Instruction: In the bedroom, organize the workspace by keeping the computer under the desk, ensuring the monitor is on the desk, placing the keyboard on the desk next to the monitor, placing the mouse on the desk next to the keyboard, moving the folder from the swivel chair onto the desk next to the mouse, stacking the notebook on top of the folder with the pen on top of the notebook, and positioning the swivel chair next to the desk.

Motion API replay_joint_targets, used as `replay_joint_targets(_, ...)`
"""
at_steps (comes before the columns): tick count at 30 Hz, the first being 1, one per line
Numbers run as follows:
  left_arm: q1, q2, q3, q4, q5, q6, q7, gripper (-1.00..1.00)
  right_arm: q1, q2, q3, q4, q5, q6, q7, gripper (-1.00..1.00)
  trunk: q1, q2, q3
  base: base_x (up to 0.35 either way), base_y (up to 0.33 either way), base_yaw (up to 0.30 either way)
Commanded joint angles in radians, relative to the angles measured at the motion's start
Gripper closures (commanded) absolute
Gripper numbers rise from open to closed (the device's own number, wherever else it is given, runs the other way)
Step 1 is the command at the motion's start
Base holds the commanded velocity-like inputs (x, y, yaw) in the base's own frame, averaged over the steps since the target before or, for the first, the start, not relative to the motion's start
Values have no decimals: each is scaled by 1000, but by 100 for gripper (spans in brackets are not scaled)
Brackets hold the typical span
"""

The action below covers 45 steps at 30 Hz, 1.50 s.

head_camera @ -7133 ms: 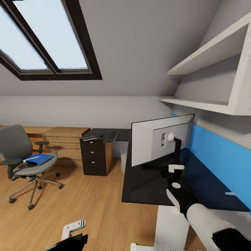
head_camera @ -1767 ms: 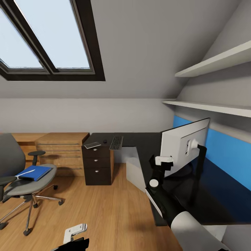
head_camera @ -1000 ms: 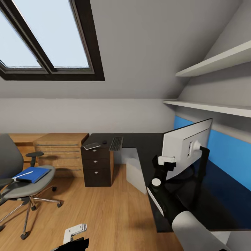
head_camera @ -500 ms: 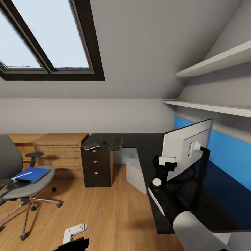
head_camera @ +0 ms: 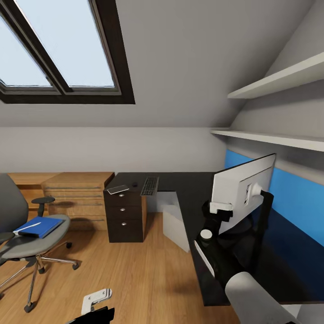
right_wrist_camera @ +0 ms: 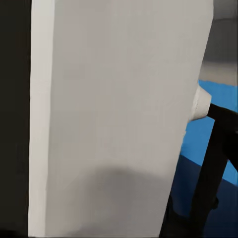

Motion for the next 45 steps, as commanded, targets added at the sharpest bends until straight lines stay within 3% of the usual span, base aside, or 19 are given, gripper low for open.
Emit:
replay_joint_targets(1, 0, -1, 1, -2, 11, 3, 7, -100, -1, 0, -20, 2, 1, -3, -3, -100, 0, -1, -1, 0, 0, 0)
replay_joint_targets(7, 0, -1, 2, -2, 10, 3, 7, -100, -1, 1, -61, 2, 1, -3, -2, -100, 0, -1, -1, 0, 0, 0)
replay_joint_targets(45, 0, 0, 3, -2, 8, 3, 7, -100, -1, 2, -63, 2, 1, -3, -2, -100, 0, -1, -1, -81, -65, 0)
